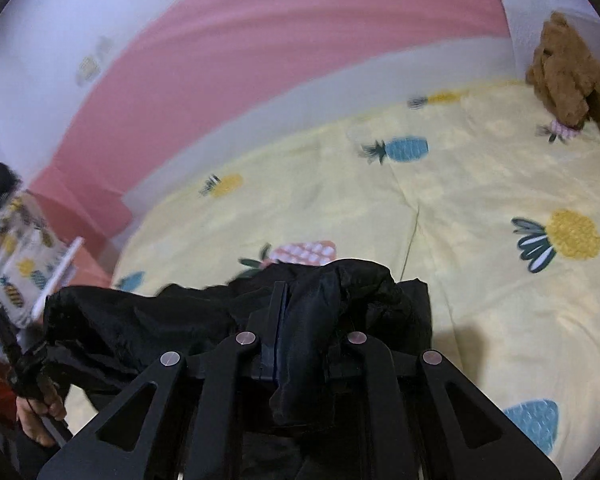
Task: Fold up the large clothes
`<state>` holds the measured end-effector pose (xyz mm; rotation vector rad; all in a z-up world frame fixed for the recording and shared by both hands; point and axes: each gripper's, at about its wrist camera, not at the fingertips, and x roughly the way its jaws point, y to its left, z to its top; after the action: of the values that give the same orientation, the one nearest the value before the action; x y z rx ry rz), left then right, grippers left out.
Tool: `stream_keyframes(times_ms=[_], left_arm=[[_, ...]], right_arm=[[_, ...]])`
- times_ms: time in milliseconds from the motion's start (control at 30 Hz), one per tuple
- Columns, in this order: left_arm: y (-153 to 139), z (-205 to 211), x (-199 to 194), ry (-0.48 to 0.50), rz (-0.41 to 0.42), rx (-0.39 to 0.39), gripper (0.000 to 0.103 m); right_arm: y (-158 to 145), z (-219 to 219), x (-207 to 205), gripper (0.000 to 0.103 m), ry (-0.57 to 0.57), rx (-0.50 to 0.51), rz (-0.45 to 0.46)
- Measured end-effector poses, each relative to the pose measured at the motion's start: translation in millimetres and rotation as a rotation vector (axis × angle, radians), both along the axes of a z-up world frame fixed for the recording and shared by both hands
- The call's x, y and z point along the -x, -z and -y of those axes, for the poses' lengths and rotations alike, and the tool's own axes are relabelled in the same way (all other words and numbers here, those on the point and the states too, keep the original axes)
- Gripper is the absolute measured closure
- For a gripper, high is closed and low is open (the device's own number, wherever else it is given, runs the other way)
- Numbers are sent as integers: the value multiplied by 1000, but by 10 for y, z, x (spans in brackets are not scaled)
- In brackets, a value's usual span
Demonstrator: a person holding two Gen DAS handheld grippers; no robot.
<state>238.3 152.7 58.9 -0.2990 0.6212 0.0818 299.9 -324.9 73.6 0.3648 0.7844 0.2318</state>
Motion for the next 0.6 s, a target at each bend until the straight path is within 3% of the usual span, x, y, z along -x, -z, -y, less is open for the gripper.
stream_keyframes(times_ms=[167,333,467,600], left_arm=[[510,1,-525,0,-100,-1,88],[814,23,-732,0,-99,-4,85],[865,13,-776,1,-73,7,84],[716,-5,-780,6,-70,25,78]], right_arm=[[509,-10,-413,88,5,5,-94],[823,-4,-563,87,0,-16,-108],[872,11,-607,85,1,-48,-109],[680,49,-602,80,0,-65,-96]])
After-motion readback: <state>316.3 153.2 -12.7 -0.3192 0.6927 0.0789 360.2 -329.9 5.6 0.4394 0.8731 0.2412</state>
